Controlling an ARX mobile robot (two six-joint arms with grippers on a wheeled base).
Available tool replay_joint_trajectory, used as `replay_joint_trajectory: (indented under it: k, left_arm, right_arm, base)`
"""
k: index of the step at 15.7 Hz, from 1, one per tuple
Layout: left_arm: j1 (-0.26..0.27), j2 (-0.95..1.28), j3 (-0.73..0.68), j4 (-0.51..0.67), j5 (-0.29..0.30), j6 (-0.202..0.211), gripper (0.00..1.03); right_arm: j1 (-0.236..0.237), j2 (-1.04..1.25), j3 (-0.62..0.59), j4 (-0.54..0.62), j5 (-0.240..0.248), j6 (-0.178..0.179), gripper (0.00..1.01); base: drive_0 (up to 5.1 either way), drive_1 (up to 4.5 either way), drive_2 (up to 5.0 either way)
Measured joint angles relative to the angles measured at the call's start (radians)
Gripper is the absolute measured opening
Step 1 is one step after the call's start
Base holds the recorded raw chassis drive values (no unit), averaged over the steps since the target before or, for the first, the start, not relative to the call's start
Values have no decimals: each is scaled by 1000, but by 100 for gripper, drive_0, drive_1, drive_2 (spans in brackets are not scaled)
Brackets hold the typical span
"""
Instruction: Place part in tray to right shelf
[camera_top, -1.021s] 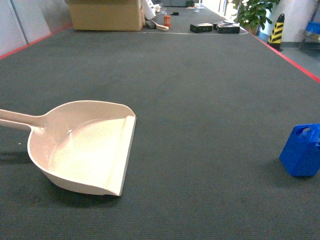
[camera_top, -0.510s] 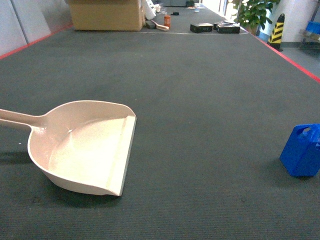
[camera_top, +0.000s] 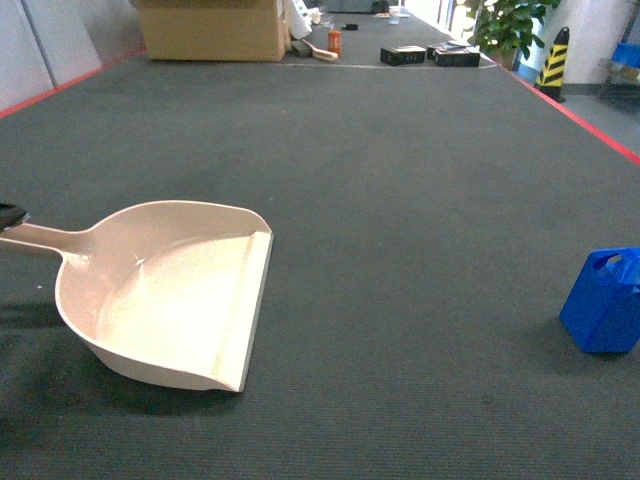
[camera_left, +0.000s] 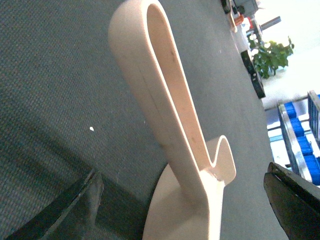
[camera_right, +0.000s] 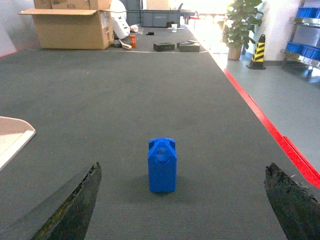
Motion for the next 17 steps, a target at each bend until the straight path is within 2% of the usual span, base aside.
replay_joint_trajectory:
  k: [7, 12, 14, 16, 17]
  left_arm:
    - [0, 89, 98, 20, -2, -43, 98]
    - [2, 192, 234, 33, 6, -113, 98]
    - [8, 240, 285, 33, 18, -124, 98]
    - [17, 283, 323, 74, 28, -159, 98]
    - [26, 306, 343, 113, 34, -191, 98]
  right_arm:
    - [0, 0, 0, 0, 0, 0, 98]
    - [0, 0, 0, 0, 0, 0, 98]
    - [0, 0, 0, 0, 0, 0, 98]
    - [0, 0, 0, 0, 0, 0, 98]
    - [0, 0, 0, 0, 0, 0, 98]
  base:
    - [0, 0, 0]
    - [0, 0, 0]
    - [0, 0, 0]
    - [0, 0, 0]
    - [0, 0, 0]
